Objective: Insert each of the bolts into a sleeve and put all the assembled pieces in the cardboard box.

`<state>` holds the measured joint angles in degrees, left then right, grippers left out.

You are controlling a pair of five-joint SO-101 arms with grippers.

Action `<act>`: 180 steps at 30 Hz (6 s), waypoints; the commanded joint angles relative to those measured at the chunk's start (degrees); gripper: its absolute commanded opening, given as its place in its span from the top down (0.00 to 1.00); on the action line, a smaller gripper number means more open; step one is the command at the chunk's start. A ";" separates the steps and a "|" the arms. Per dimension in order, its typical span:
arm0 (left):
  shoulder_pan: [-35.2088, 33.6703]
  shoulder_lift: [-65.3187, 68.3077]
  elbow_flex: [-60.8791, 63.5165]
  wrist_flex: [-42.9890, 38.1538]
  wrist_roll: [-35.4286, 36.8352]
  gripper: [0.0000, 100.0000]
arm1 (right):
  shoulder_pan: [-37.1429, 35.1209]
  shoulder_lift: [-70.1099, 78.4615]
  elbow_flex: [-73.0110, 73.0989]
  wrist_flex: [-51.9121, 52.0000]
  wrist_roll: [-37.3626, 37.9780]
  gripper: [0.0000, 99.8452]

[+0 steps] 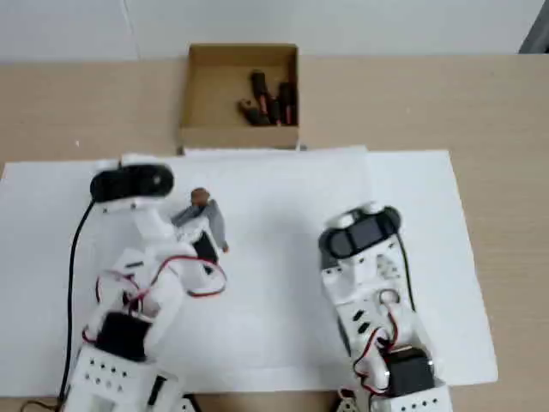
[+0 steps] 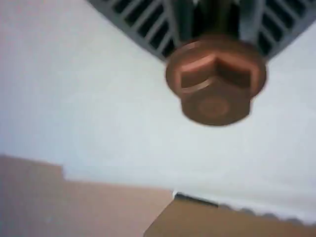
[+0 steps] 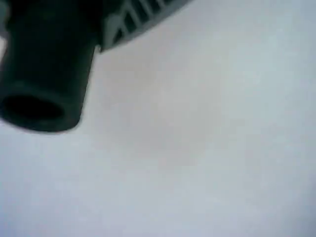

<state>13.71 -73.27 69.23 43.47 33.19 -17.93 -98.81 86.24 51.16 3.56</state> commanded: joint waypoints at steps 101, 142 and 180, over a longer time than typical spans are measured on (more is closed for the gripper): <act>5.80 -30.77 5.41 9.85 -4.75 0.79 | -23.25 -0.40 10.46 -24.84 20.75 1.00; -13.27 -30.86 23.87 18.37 -32.09 0.99 | 1.54 25.80 -18.99 -13.14 -1.49 1.00; -13.63 -30.86 23.87 18.37 -31.74 0.99 | -7.08 148.53 -133.71 -24.84 39.12 1.00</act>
<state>0.26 -103.78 93.32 61.85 1.45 -24.26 48.35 -38.24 28.31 40.92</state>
